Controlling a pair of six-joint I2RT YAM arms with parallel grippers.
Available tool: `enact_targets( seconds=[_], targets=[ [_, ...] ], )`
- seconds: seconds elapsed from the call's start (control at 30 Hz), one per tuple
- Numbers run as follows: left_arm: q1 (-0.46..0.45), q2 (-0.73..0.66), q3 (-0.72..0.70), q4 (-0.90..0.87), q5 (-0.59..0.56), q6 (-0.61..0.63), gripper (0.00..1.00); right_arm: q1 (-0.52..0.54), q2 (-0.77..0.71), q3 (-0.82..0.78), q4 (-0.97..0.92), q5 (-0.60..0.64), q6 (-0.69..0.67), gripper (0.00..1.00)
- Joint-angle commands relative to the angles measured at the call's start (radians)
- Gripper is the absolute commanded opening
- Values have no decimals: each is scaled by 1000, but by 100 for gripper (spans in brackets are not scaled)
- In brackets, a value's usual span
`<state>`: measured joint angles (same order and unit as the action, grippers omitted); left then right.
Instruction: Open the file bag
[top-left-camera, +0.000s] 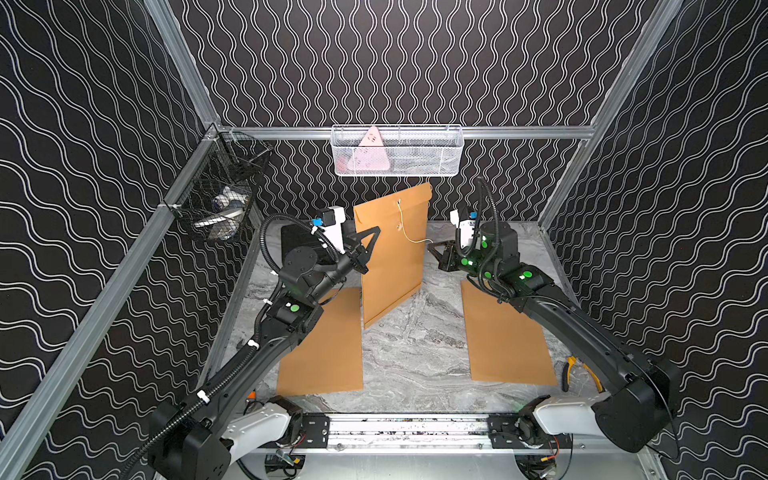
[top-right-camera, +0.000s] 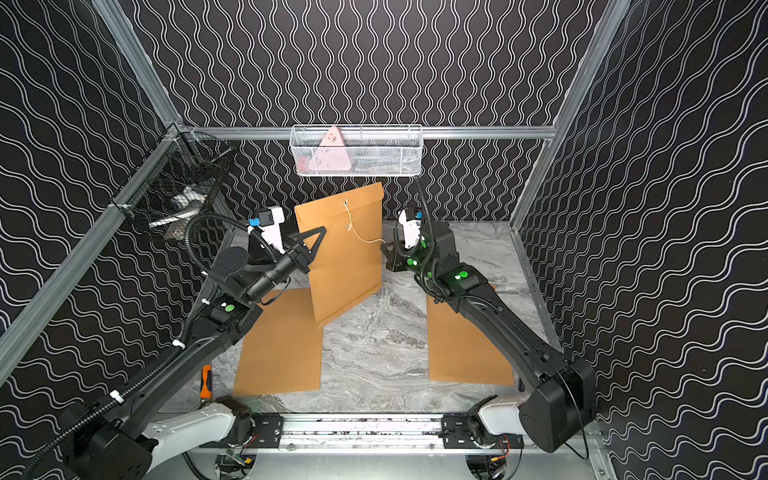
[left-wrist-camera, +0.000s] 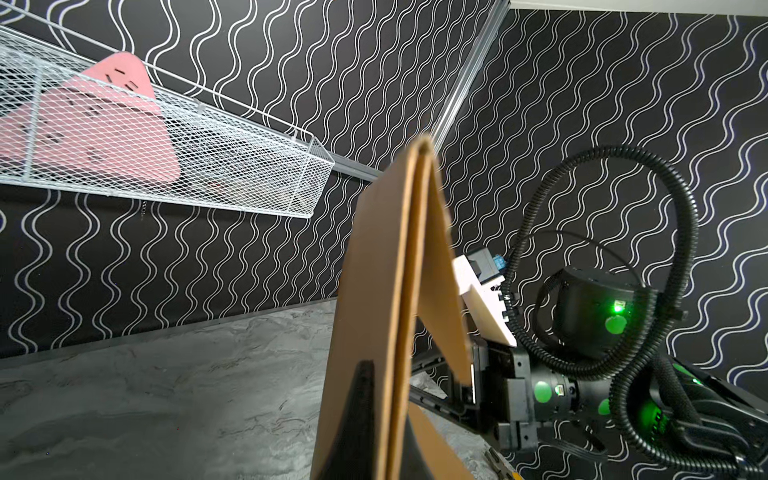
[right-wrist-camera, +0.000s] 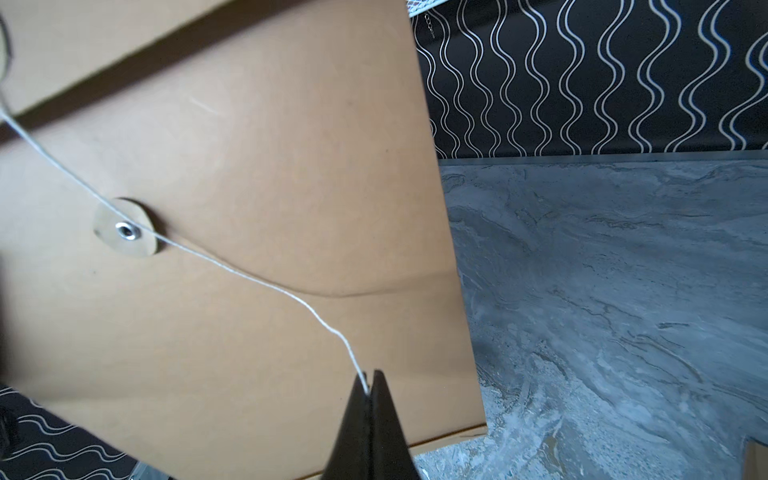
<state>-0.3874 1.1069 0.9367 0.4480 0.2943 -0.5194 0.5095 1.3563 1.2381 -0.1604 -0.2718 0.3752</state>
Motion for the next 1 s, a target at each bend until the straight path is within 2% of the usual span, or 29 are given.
enact_targets(
  seconds=[0.0, 0.23, 0.4, 0.53, 0.73, 0.83, 0.97],
  targets=[
    [1, -10, 1, 8, 17, 36, 0, -3, -6, 17, -21, -3, -33, 0],
    [1, -21, 10, -17, 39, 118, 0, -13, -31, 20, -69, -3, -59, 0],
    [1, 3, 40, -30, 96, 183, 0, -28, -66, -18, -98, 8, -68, 1],
    [1, 20, 79, -55, 143, 229, 0, -49, -107, -81, -100, 7, -61, 13],
    [1, 37, 134, -100, 216, 287, 0, -117, -167, -200, -63, -29, -37, 46],
    [2, 38, 146, -112, 248, 305, 0, -152, -190, -235, -51, -62, -32, 52],
    [2, 32, 152, -132, 266, 337, 0, -211, -217, -290, -6, -101, -5, 56]
  ],
)
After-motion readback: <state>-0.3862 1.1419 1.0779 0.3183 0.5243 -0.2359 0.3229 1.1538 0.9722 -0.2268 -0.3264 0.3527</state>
